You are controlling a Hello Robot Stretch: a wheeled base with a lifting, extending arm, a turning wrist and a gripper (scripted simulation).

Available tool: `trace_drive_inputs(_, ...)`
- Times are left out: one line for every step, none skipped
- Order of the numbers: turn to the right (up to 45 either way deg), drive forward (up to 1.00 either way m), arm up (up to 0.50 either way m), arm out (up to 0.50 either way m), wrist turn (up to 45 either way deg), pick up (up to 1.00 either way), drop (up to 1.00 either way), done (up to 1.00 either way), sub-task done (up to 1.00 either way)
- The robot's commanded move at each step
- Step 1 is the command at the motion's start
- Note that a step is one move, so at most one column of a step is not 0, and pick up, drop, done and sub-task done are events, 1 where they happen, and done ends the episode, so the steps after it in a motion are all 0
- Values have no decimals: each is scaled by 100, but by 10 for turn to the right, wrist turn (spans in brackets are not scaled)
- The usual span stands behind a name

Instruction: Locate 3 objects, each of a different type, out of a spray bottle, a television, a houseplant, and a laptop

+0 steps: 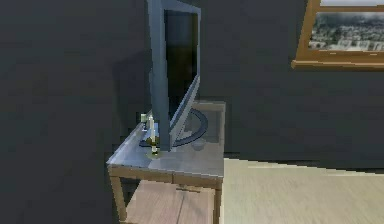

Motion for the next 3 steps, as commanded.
trace_drive_inputs(0,0,0,0,0,0,0,0,100)
trace_drive_inputs(-450,0,0,0,0,0,0,0,0)
trace_drive_inputs(-450,0,0,0,0,0,0,0,0)
